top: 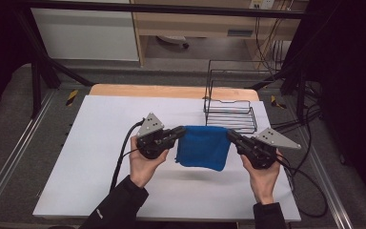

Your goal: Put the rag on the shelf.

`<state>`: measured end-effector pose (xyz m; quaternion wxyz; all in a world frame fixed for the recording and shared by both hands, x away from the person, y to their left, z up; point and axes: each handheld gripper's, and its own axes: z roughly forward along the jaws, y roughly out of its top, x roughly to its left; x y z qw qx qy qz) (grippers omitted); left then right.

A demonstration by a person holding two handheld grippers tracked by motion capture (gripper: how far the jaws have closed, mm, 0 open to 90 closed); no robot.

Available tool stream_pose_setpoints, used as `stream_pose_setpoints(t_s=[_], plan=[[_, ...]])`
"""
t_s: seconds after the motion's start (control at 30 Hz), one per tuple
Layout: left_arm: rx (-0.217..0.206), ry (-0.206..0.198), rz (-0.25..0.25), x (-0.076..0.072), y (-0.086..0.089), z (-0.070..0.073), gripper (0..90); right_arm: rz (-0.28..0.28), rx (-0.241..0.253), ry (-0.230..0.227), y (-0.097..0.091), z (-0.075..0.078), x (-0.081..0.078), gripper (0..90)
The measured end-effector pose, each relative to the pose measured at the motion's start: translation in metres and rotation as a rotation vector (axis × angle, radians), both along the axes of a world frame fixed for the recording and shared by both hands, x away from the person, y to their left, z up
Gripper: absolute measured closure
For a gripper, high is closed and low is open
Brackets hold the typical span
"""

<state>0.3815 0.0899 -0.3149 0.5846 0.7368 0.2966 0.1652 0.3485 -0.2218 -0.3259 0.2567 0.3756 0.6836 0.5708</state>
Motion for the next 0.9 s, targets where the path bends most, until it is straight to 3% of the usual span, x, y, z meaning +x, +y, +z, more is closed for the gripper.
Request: stream_pose_setpoints(t_s=[0.5, 0.9], plan=[[-0.069, -0.071, 0.012, 0.013, -0.010, 0.027, 85.1, -0.081, 0.021, -0.124, -0.002, 0.030, 0.009, 86.3], [-0.139, -0.104, 0.029, 0.026, -0.025, 0.044, 85.2, -0.128, 0.049, -0.186, -0.010, 0.055, 0.018, 86.3]])
